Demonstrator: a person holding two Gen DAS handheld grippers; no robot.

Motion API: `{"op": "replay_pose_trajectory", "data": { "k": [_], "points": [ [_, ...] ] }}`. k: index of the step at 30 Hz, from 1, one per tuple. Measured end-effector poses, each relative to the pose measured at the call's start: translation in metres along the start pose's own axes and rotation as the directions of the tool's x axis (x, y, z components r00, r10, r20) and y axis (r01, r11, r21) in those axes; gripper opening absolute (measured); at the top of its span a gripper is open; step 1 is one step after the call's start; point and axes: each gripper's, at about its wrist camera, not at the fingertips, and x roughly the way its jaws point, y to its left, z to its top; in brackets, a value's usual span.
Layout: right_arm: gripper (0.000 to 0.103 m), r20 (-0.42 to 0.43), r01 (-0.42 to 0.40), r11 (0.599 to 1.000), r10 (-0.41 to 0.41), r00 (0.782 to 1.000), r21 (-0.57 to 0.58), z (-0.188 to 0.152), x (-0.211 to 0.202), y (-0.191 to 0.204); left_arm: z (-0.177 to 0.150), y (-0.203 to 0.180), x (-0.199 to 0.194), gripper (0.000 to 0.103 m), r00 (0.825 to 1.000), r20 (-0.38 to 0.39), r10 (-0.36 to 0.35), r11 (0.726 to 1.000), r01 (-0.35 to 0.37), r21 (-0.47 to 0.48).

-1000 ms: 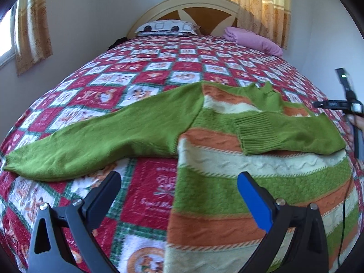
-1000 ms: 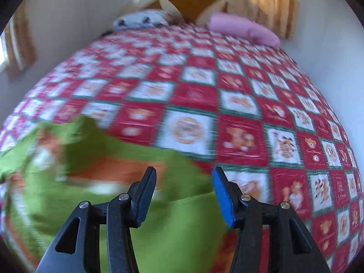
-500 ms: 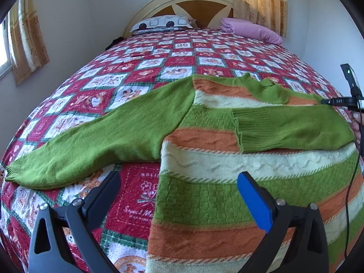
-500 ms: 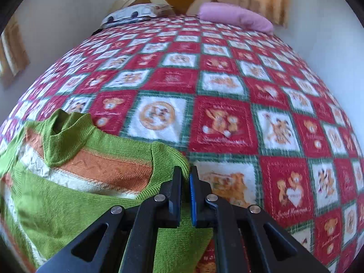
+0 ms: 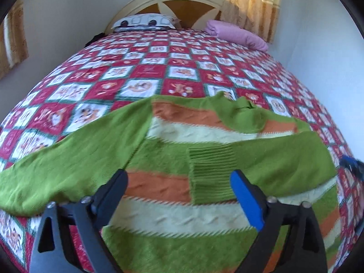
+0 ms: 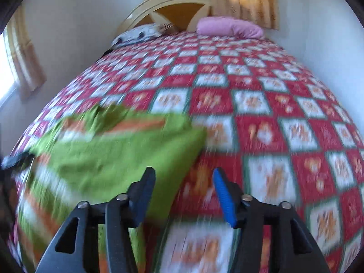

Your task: Fold small clothes

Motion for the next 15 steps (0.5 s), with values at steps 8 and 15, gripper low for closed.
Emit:
{"op": "replay_pose_trajectory", "data": {
  "k": [8, 15],
  "points": [
    [0.055, -0.04, -0.086, 0.996, 0.087, 0.995, 0.026, -0.042, 0.013, 0.019, -0.004, -0.025, 0.045, 0.037, 0.997, -0.082, 0.014, 1.0, -0.014, 0.006],
    [0.006, -0.048, -0.094, 0.99, 0.1, 0.994, 0.109, -0.053, 0.013, 0.014, -0.002, -0.026, 0.025, 0.006, 0.998, -0.02, -0.061, 0.998, 0.061, -0.015]
  ]
}}
